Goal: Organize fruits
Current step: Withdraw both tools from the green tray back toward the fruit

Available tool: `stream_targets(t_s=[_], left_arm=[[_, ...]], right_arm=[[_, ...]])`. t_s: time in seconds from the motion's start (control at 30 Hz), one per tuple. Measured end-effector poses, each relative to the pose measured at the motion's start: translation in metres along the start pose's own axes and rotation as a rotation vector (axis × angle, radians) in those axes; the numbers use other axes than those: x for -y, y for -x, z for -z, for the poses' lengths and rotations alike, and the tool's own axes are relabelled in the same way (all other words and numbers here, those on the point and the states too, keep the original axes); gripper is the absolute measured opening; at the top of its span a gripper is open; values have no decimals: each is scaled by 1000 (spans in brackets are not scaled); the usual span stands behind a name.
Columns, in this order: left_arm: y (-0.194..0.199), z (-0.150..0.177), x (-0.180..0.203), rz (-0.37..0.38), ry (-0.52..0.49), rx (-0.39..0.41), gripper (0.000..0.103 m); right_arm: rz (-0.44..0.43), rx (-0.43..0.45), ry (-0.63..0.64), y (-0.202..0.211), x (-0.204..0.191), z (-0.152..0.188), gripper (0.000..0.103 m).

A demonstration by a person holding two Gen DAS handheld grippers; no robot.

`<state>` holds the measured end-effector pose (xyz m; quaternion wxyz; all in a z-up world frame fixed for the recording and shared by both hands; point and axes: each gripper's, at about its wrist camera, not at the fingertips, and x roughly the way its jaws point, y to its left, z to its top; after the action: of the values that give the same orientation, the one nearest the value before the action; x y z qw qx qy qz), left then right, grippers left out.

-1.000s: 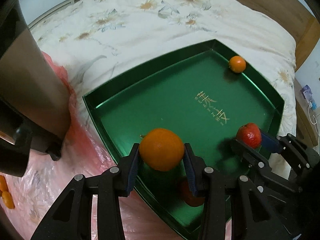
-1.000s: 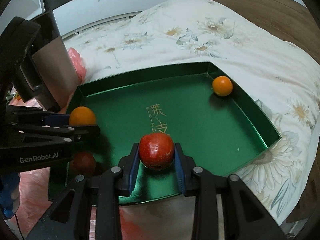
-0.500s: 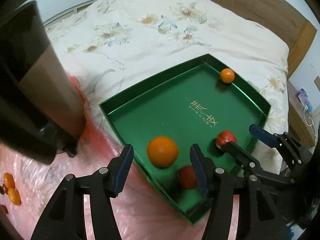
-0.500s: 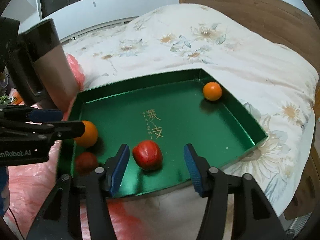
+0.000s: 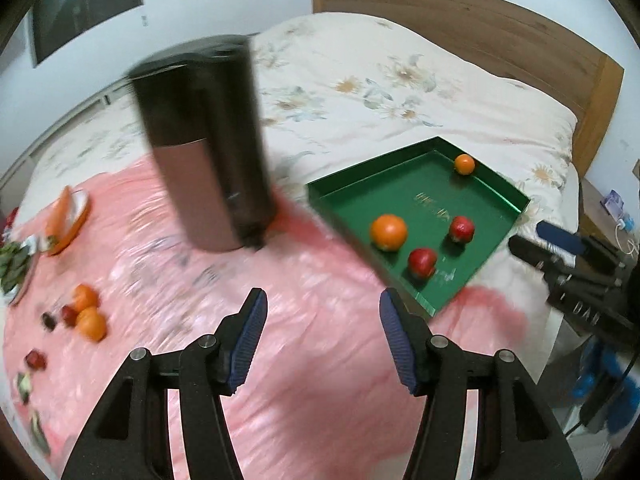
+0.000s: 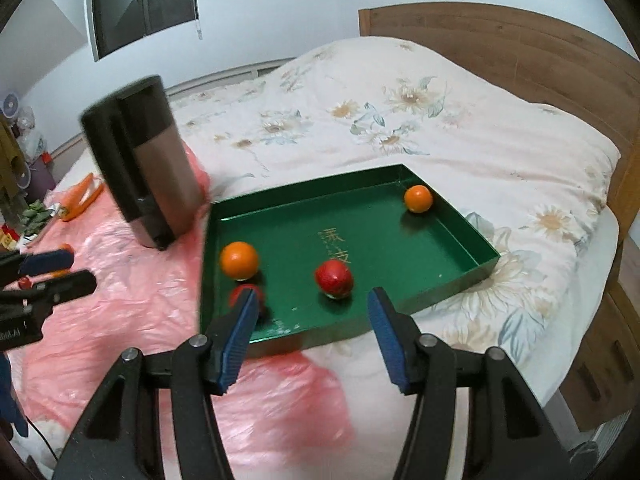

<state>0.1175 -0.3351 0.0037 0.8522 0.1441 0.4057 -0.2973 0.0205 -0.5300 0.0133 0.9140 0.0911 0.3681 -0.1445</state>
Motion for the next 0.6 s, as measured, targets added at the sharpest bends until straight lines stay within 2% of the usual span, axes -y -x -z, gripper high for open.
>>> stream_targets(t_s=[0.27, 0.4, 0.6], left_arm=[[51, 47, -32, -66, 73, -3, 53], [67, 68, -54, -81, 145, -11, 57], [89, 97, -80, -121, 209, -8, 59]], right_arm=[[-44, 27, 36, 40, -34, 10, 87], [-70, 24, 67, 55, -55, 19, 87], [-101, 25, 115, 72, -84, 29, 87]])
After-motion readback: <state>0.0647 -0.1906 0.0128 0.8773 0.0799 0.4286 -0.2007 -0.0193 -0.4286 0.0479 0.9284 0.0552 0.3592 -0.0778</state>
